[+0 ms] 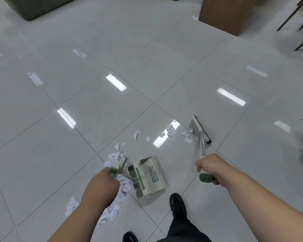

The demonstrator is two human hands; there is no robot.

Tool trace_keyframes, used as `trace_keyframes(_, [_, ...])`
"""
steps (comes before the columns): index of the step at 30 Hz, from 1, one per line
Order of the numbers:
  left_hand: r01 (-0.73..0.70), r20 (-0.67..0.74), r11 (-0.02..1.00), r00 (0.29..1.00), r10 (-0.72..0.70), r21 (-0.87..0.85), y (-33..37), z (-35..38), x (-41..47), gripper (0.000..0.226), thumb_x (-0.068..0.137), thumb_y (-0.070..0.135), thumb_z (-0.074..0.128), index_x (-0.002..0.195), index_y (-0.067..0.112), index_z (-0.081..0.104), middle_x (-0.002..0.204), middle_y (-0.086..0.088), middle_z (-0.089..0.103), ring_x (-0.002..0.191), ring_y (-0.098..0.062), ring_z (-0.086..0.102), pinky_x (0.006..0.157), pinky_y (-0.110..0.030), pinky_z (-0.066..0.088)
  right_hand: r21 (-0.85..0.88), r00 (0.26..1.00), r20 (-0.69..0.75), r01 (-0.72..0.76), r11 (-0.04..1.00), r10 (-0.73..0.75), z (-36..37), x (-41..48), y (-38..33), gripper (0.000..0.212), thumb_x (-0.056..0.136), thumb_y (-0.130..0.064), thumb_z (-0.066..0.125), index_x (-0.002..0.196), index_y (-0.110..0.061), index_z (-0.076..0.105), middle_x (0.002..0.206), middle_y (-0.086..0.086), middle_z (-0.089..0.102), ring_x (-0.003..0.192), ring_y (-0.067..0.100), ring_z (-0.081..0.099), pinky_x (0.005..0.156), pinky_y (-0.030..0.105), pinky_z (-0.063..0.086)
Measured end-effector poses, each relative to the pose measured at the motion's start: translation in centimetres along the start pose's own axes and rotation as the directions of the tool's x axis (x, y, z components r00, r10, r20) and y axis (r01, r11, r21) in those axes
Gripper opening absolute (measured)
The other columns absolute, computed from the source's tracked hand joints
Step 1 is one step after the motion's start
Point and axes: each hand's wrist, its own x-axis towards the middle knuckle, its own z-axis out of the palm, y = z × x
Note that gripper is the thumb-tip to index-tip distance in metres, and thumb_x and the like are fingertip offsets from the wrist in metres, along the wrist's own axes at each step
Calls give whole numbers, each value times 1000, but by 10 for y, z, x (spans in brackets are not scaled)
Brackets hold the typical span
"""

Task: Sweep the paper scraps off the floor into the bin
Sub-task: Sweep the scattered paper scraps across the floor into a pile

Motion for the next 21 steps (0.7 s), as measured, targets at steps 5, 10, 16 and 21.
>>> trace_keyframes(5, [79,-31,993,996,-82,-84,22,5,-1,22,85,10,48,94,28,58,78,1,64,65,-20,61,54,-27,41,-2,997,66,-28,1000,28,-4,34,-16,17,70,-4,64,85,-6,56,71,10,49,53,21,40,46,21,30])
trace_keyframes(10, [179,-41,965,981,-190,-190,17,8,-12,22,85,10,49,96,25,60,72,-2,62,58,-23,55,53,-27,42,-47,973,227,41,998,-29,45,25,-33,22,74,-3,62,94,-4,55,72,9,46,50,19,39,45,21,29])
trace_keyframes(16, [292,-55,896,943,-328,-335,-16,-1,-37,23,83,10,46,87,30,56,67,-2,58,54,-24,52,50,-26,43,-199,911,405,168,966,-75,102,5,-64,27,70,-7,62,96,-6,55,79,11,49,58,23,43,46,24,32])
trace_keyframes(21, [364,-61,836,904,-423,-410,-59,-1,-65,23,84,12,48,91,31,58,69,-3,60,52,-24,54,49,-26,43,-359,842,536,291,887,-60,153,-27,-79,10,74,-1,61,75,-8,54,69,10,47,51,20,39,46,22,30])
